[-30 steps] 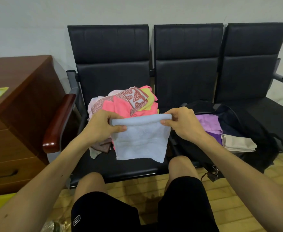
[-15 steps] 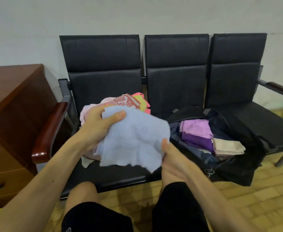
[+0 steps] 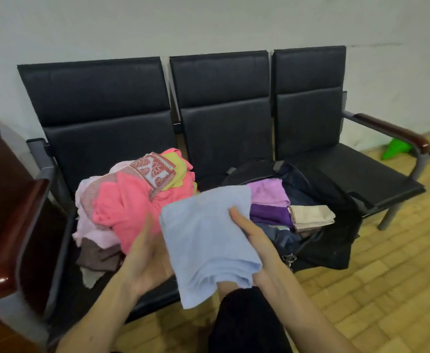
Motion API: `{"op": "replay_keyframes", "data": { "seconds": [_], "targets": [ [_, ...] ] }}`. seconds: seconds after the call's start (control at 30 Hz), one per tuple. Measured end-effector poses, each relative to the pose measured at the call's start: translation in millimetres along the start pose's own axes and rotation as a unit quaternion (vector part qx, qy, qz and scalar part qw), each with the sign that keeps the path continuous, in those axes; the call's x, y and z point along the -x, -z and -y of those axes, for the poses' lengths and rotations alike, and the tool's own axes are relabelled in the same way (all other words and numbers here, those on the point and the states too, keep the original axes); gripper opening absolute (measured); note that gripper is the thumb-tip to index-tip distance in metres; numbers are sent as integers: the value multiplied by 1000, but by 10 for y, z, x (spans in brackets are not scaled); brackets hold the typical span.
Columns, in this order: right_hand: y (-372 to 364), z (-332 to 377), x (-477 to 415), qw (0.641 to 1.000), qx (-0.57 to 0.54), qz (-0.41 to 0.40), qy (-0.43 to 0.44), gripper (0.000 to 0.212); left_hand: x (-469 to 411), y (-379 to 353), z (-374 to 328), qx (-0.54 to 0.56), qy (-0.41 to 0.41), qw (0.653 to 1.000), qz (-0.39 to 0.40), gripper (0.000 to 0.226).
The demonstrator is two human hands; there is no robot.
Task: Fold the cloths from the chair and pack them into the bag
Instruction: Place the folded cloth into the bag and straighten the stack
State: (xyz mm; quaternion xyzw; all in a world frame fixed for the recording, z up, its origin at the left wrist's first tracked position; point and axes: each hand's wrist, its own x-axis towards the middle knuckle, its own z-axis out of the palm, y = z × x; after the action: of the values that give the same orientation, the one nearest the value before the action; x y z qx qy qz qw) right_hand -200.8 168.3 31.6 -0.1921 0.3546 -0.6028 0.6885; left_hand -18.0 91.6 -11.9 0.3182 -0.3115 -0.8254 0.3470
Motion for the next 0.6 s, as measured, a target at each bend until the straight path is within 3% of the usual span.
{"op": "replay_keyframes", "data": {
  "seconds": [0.07, 0.17, 0.27, 0.4, 0.6],
  "targets": [
    [283, 108, 37, 999, -24, -23, -10, 36, -217, -87, 189, -102, -1, 993, -58, 59],
    [810, 152, 36, 995, 43, -88, -3, 20, -502, -229, 414, -215, 47, 975, -38, 35],
    [1292, 241, -67, 981, 111, -156, -8, 24, -876, -313, 567, -230, 86, 969, -41, 36],
    [1808, 519, -325, 974, 136, -182, -10, 33, -1529, -546, 764, -223, 113, 967, -49, 36],
    [2381, 1176, -1121, 961, 134, -243, -10, 27, -2731, -838, 818, -196, 147, 968, -55, 38]
  ]
}}
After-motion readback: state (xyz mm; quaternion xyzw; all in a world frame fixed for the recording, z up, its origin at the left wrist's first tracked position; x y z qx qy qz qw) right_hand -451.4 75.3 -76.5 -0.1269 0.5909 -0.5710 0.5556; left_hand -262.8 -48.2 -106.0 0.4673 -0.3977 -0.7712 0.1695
